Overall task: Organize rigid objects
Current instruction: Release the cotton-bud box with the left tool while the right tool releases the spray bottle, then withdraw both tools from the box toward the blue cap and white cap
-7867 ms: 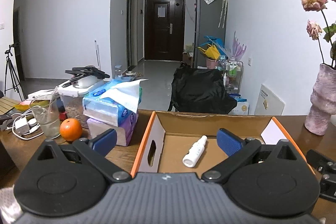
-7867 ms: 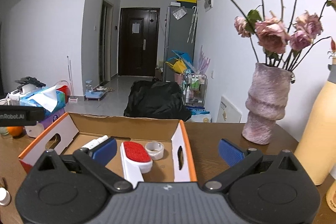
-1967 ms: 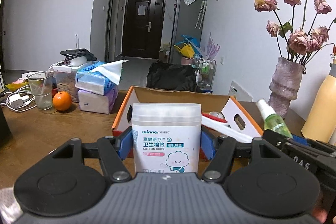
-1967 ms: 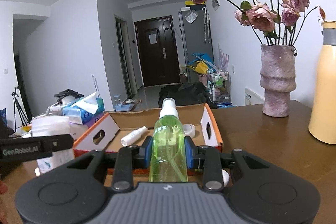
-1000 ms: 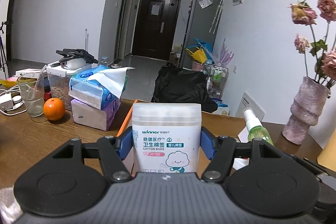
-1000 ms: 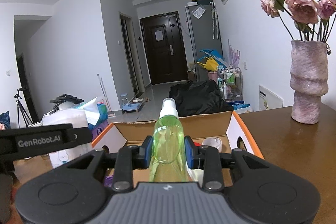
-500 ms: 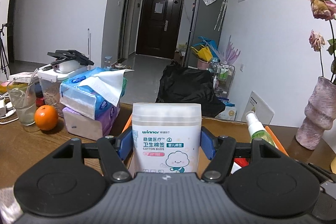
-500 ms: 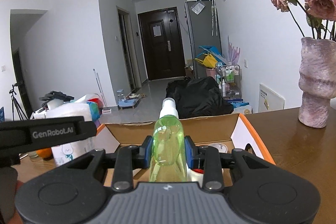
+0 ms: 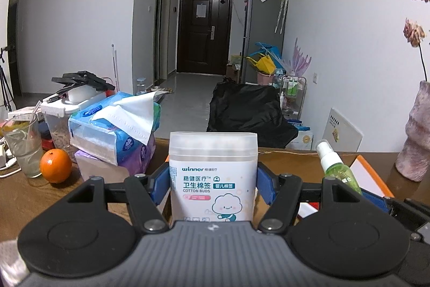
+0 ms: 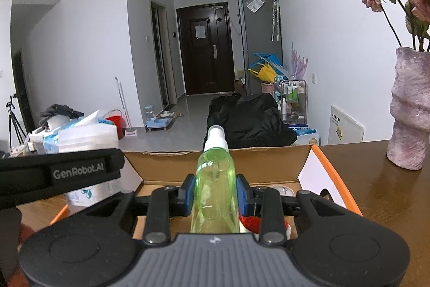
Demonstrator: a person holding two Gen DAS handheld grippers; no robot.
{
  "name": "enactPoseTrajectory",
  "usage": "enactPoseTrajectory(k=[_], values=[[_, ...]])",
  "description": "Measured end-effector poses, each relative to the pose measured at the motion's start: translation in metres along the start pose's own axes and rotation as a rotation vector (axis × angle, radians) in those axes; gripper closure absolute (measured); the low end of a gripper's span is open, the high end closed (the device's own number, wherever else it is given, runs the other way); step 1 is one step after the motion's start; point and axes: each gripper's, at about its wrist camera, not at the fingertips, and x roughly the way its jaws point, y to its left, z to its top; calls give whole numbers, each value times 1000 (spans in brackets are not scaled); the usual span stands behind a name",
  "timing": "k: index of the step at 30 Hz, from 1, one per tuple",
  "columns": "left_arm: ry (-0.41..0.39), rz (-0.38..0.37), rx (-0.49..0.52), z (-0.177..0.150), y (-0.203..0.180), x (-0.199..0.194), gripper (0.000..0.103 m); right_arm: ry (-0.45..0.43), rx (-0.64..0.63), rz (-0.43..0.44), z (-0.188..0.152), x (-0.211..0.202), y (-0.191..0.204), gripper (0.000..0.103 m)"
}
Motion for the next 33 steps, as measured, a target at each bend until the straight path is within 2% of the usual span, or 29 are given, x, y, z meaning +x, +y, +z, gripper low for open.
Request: enactPoseTrajectory(k=[14, 16, 18, 19, 20, 21, 22, 23, 26, 28, 33], values=[[11, 7, 41, -3, -1, 7, 36, 27, -32, -16, 1, 9, 2, 73], [5, 15, 37, -3, 0, 6, 31, 45, -31, -18, 1, 9, 1, 72], [-8, 27, 32, -2, 2, 4, 12, 40, -28, -30, 3, 6, 1, 70], [-18, 36, 29, -2, 4, 2, 8, 35, -36, -43, 3, 4, 1, 61], [-24, 45, 27, -1, 5, 1, 1, 28, -38, -51, 4, 1, 1, 45], [-28, 51, 25, -1, 5, -1, 0, 20, -37, -56, 4, -2, 0, 37], [-30, 55, 22, 0, 6, -2, 0, 12, -39, -61, 4, -4, 0, 25], [-27, 58, 17, 0, 7, -2, 0, 1, -45, -63, 5, -8, 0, 18], [-14, 62, 4, 1, 10, -1, 0, -13, -49, -59, 5, -14, -1, 6], [-11, 63, 5, 1, 11, -1, 0, -18, -50, -56, 5, -17, -1, 2], [-17, 71, 10, 1, 12, -5, 0, -21, -59, -55, 4, -22, -1, 0]])
